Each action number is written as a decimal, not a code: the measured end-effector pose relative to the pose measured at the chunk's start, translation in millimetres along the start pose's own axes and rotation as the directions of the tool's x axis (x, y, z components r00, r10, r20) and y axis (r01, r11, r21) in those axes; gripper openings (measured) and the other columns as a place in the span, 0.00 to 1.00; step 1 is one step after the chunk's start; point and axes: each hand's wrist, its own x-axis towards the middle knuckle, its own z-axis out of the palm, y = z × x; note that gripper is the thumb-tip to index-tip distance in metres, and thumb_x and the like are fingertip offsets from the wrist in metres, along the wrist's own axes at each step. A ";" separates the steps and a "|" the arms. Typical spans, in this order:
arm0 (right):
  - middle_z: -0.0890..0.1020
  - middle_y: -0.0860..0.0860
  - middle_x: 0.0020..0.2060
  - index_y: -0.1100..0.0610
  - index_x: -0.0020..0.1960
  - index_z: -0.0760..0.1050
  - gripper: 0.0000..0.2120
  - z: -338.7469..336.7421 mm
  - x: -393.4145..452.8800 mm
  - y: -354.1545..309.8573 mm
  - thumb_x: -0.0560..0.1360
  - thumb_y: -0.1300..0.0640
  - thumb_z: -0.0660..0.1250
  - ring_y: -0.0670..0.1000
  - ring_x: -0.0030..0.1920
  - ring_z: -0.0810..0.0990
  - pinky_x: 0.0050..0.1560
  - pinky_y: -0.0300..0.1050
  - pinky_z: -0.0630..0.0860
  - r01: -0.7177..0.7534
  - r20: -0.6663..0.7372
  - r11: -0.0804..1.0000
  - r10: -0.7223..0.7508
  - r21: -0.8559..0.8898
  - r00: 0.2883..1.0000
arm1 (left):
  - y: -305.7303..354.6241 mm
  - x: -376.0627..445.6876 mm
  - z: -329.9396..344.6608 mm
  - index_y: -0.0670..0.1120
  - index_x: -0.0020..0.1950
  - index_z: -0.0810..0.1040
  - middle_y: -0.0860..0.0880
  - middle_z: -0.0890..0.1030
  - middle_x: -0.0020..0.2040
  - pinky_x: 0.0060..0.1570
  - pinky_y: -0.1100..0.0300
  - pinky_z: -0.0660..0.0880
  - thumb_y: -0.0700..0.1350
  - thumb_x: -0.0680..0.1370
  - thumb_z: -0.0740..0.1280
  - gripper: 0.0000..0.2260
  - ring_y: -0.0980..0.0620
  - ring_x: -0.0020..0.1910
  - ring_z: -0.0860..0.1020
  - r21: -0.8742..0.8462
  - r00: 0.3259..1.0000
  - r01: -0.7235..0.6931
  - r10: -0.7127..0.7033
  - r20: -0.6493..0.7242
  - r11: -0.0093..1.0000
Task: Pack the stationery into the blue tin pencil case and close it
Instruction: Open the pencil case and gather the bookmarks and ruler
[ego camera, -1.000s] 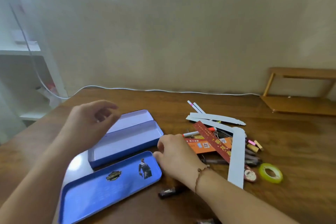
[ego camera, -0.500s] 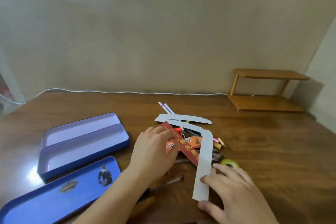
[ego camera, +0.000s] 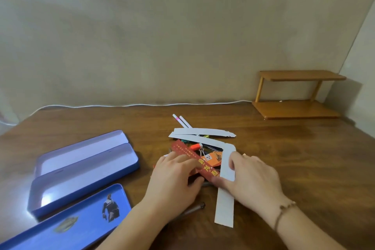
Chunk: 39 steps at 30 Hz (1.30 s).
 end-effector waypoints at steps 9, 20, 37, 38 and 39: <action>0.78 0.42 0.36 0.39 0.61 0.63 0.27 -7.0 2.8 -12.0 0.71 0.54 0.74 0.42 0.38 0.78 0.36 0.38 0.75 0.105 -0.154 0.800 -0.016 0.591 0.988 | 5.2 4.1 -8.0 0.54 0.56 0.81 0.59 0.84 0.51 0.51 0.67 0.74 0.60 0.78 0.59 0.16 0.63 0.51 0.78 -0.506 0.984 0.156 -0.177 0.006 0.848; 0.73 0.36 0.34 0.44 0.48 0.80 0.09 -12.2 10.1 -19.3 0.72 0.42 0.68 0.41 0.43 0.73 0.40 0.33 0.69 0.230 -0.234 0.909 -0.153 0.348 0.960 | -2.0 11.3 -28.2 0.46 0.59 0.79 0.41 0.85 0.50 0.32 0.54 0.80 0.52 0.82 0.57 0.16 0.45 0.40 0.84 -0.868 0.790 0.482 -0.370 0.488 -0.118; 0.83 0.54 0.34 0.57 0.41 0.75 0.08 -29.8 16.1 -13.5 0.70 0.55 0.73 0.49 0.25 0.76 0.21 0.40 0.69 -0.144 0.129 0.226 0.080 0.963 0.988 | -14.7 11.8 -27.1 0.42 0.67 0.72 0.40 0.84 0.50 0.32 0.56 0.82 0.54 0.81 0.58 0.20 0.46 0.37 0.83 -0.732 0.732 0.449 -0.258 0.630 -0.513; 0.83 0.55 0.34 0.58 0.42 0.75 0.09 -29.8 12.7 -18.8 0.69 0.54 0.72 0.50 0.25 0.76 0.20 0.40 0.68 -0.208 0.214 0.148 -0.030 0.967 0.976 | -14.3 11.2 -25.0 0.41 0.66 0.73 0.40 0.84 0.51 0.35 0.55 0.83 0.51 0.82 0.58 0.18 0.45 0.41 0.84 -0.723 0.728 0.457 -0.249 0.638 -0.518; 0.84 0.54 0.35 0.56 0.42 0.76 0.08 -27.0 9.5 -22.9 0.68 0.53 0.71 0.50 0.27 0.78 0.22 0.42 0.70 -0.233 0.262 0.207 -0.126 0.950 0.957 | -13.8 10.2 -24.5 0.40 0.64 0.74 0.39 0.84 0.52 0.39 0.53 0.84 0.49 0.82 0.58 0.17 0.44 0.43 0.84 -0.710 0.723 0.470 -0.234 0.650 -0.524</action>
